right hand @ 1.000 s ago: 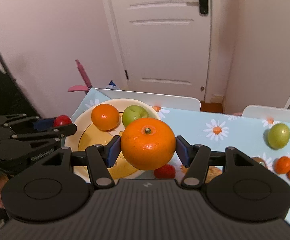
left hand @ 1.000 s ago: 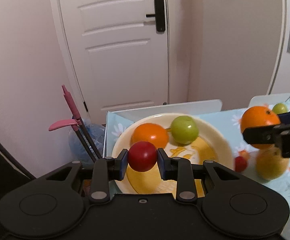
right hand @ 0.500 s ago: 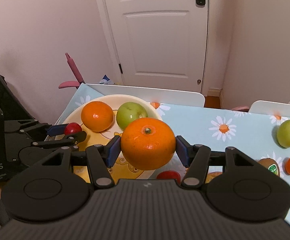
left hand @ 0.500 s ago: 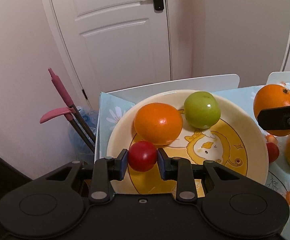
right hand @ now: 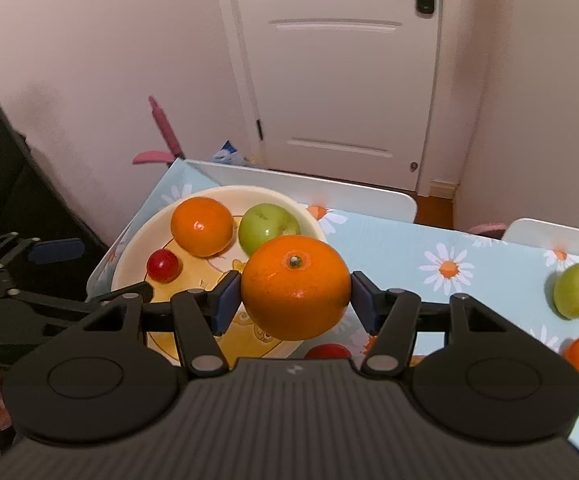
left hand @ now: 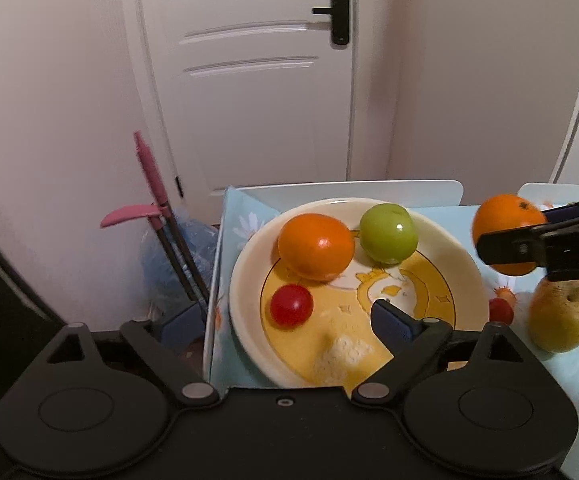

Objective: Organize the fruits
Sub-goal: 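Release the tomato from the left tool into the bowl while the right tool releases the mandarin, then withdraw both tools from the bowl and move the left tool toward the yellowish apple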

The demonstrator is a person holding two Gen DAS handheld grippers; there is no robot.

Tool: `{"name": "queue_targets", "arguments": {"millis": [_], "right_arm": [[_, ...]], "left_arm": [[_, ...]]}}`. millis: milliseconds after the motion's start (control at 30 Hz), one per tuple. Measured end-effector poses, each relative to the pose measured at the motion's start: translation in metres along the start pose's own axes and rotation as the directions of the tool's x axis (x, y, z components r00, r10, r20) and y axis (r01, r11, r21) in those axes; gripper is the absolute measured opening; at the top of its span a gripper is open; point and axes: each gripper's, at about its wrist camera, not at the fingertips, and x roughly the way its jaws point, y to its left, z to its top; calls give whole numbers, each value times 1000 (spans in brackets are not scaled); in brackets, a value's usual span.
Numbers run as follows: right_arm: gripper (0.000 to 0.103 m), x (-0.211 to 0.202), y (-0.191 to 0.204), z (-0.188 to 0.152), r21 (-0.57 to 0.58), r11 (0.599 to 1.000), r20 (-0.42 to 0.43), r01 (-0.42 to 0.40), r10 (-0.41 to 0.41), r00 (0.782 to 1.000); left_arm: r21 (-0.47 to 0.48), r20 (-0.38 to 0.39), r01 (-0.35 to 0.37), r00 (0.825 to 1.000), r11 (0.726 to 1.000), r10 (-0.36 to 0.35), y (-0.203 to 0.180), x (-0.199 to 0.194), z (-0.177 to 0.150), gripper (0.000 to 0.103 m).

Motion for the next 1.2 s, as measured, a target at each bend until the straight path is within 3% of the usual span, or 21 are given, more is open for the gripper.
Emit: {"name": "queue_targets", "arguments": {"millis": [200,700,767,800,1200], "right_arm": [[74,24,10,-2,-95,995,-31,-21,18,999],[75,56,18,-7,-164,985,-39,-58,52,998],[89,49,17,-6,-161,985,-3,-57,57,998],[102,44,17,-5,-160,986,18,-54,58,998],[103,-1,15,1,-102,994,73,-50,57,996]], "left_arm": [[-27,3,-28,1000,999,28,0,-16,-10,98],[-60,33,-56,998,997,58,-4,-34,-20,101],[-63,32,-53,998,997,55,-5,-35,-21,101],[-63,32,-52,998,997,54,-6,-36,-21,101],[-19,60,-35,998,999,36,-16,-56,-17,101]]}}
